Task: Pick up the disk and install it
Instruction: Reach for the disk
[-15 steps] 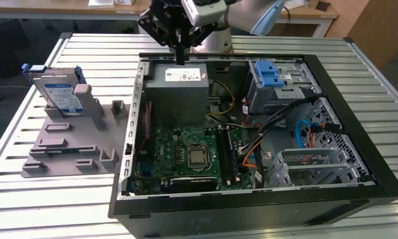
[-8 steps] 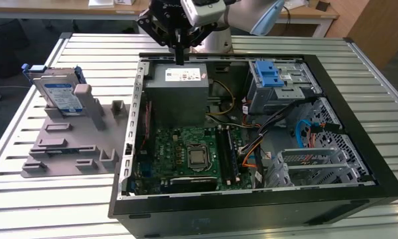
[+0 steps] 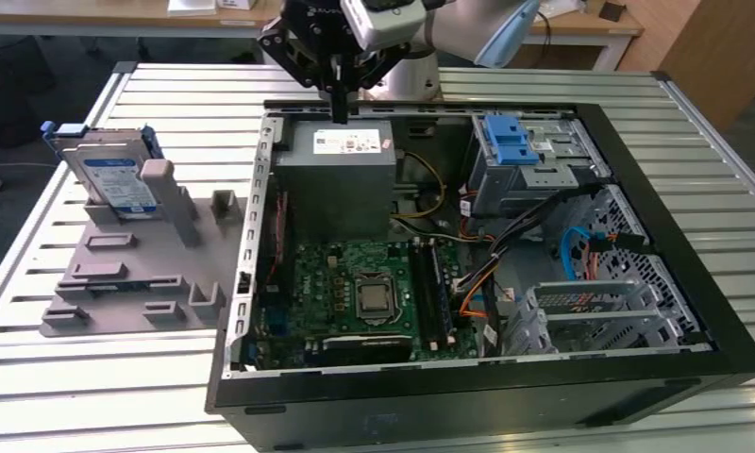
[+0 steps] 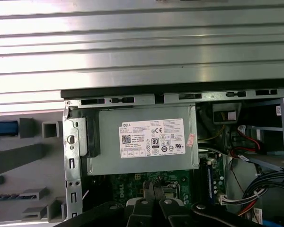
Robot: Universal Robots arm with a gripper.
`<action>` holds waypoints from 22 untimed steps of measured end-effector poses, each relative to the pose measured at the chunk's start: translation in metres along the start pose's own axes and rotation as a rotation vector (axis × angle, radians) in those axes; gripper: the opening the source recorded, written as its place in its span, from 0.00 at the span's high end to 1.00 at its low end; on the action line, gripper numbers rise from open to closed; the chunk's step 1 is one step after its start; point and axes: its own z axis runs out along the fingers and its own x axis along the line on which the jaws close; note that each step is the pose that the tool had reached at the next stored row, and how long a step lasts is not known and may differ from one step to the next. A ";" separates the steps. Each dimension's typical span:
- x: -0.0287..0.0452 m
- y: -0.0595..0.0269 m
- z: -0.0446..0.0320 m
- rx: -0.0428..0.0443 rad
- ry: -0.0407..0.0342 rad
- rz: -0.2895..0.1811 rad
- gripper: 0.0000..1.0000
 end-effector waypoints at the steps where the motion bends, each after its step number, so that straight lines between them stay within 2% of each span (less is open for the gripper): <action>1: 0.0002 0.0000 0.0000 0.0000 0.0000 0.000 0.89; 22: 0.0049 -0.0004 0.0005 -0.0001 0.0000 0.000 0.89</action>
